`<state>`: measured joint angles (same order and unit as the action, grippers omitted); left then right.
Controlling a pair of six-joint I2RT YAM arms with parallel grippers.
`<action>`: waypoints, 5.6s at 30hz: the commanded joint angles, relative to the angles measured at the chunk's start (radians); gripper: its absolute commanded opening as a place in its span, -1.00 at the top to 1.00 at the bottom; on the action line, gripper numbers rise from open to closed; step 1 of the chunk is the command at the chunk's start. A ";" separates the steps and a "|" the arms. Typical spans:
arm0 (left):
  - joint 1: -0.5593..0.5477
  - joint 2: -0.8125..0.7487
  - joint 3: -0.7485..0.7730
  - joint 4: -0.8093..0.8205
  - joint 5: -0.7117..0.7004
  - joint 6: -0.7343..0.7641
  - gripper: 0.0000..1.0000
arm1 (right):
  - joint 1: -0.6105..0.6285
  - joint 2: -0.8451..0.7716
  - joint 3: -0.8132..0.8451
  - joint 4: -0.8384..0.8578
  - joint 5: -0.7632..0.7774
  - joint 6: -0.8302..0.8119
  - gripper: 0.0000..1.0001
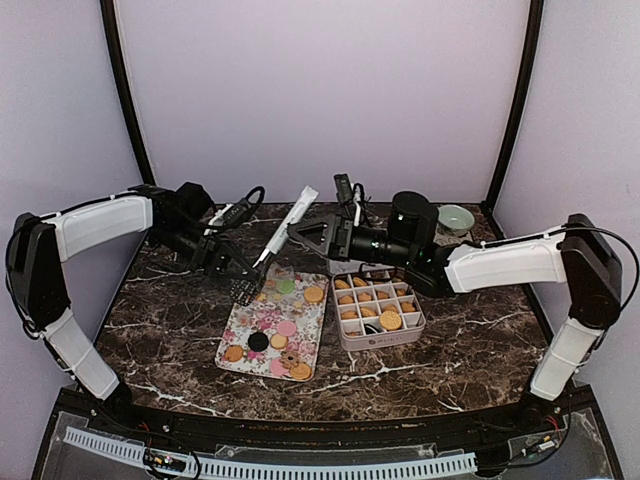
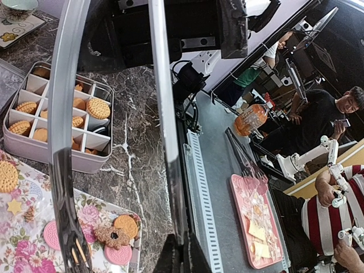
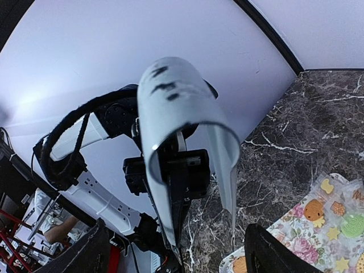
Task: Pack the cookies
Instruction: Pass from the right arm to the left, then pass from the left arm to the right, then pick up the fake cookies from the plate, then place the fake cookies in the empty pocket of the box.
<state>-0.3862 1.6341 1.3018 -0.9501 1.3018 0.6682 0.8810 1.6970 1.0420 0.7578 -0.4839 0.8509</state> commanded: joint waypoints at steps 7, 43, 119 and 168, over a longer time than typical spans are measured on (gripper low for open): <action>0.001 -0.043 0.023 -0.030 0.049 0.034 1.00 | 0.025 0.086 0.148 0.032 -0.051 -0.008 -0.54; 0.148 -0.038 -0.016 0.096 -0.323 -0.195 -0.94 | 0.107 -0.028 0.136 -0.400 0.349 -0.470 0.27; 0.247 -0.083 -0.082 0.072 -0.321 -0.157 -0.96 | 0.308 0.038 0.100 -0.417 0.885 -0.647 0.50; 0.245 -0.067 -0.070 0.062 -0.310 -0.161 -0.95 | 0.111 -0.739 -0.359 -0.823 1.103 -0.488 0.03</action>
<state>-0.1394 1.5890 1.2221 -0.8623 0.9726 0.4934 0.9993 0.9710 0.6712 -0.1184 0.6033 0.3542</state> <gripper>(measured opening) 0.976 0.468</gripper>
